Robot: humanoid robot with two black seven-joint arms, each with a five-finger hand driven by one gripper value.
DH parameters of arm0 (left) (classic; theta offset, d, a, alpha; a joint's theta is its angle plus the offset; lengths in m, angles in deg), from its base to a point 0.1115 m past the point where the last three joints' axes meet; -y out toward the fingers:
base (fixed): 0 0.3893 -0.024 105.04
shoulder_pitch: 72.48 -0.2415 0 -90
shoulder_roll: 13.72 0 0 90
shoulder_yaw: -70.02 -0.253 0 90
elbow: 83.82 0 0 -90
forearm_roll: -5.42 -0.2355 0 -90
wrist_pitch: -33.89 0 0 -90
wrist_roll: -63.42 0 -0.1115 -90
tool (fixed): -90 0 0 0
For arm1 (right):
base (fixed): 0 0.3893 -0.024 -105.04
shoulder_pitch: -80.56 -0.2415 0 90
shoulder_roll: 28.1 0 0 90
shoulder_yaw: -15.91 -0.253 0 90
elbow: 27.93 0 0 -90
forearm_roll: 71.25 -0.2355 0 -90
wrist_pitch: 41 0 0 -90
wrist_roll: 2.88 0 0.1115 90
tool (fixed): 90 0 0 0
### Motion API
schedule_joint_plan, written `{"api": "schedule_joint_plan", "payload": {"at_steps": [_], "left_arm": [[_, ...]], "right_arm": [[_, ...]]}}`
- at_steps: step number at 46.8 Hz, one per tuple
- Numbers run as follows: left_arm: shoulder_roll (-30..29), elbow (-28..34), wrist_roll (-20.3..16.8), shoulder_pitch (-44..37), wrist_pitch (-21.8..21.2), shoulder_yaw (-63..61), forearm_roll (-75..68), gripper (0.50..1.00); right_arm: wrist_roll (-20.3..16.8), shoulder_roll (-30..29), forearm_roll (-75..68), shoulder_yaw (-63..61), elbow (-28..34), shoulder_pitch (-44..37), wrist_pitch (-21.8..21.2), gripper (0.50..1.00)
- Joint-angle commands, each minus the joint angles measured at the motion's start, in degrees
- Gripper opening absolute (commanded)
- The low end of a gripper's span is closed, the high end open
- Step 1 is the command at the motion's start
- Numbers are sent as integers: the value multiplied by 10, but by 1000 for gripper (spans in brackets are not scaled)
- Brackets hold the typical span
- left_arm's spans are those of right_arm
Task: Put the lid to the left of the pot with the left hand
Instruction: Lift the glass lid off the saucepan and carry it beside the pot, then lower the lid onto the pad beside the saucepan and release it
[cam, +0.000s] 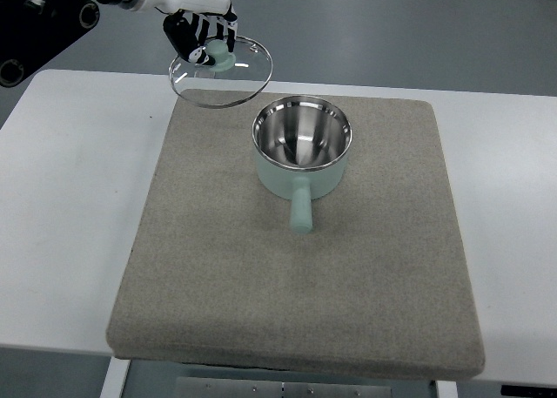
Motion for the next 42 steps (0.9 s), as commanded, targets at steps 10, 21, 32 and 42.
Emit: {"api": "schedule_joint_plan", "payload": {"at_steps": [10, 21, 32, 42], "left_arm": [[-33, -2, -15, -81, -78, -6, -12, 500], [-33, -1, -16, -132, -122, -6, -38, 500], [-27, 4, -15, -161, -155, -7, -40, 500], [-20, 4, -15, -168, -164, -7, -38, 548]], "right_arm": [[0, 0, 0, 0, 0, 0, 0, 924], [0, 0, 0, 0, 0, 1, 0, 924], [0, 0, 0, 0, 0, 0, 0, 924], [0, 0, 0, 0, 0, 1, 0, 924]]}}
